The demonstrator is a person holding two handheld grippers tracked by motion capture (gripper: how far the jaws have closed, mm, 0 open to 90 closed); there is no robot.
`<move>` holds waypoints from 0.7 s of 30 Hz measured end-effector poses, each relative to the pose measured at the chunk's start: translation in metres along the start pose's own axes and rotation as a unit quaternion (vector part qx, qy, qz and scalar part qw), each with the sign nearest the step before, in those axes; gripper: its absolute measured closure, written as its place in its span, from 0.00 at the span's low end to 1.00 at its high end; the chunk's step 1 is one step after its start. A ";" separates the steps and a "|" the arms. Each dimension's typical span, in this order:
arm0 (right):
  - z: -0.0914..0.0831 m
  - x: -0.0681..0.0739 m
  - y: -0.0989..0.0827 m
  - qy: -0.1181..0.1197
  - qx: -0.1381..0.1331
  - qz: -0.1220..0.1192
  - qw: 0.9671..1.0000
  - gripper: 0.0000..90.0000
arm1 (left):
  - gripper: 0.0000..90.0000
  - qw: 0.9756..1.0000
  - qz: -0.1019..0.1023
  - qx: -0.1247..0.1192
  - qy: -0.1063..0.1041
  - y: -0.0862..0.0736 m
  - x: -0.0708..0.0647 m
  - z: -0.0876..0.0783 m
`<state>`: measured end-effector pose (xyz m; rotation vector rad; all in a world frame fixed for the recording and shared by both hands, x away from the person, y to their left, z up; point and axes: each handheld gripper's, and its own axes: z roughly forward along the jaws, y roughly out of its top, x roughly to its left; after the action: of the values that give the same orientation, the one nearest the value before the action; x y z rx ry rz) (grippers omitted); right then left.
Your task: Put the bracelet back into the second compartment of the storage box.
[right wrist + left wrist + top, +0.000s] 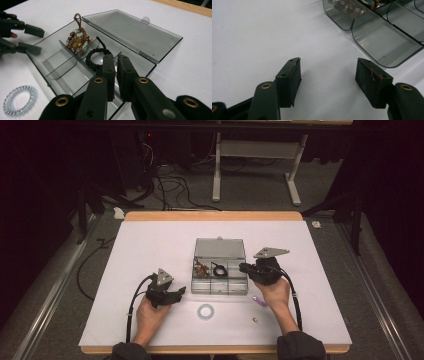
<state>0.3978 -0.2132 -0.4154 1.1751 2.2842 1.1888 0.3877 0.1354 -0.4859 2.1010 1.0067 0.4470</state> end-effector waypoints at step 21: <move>0.038 -0.006 -0.003 -0.010 0.042 0.019 0.999 0.95 | 0.41 1.000 0.000 0.000 0.000 0.000 0.000 0.000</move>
<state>0.4222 -0.1986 -0.4416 1.2593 2.3269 1.0997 0.3878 0.1355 -0.4859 2.1008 1.0067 0.4457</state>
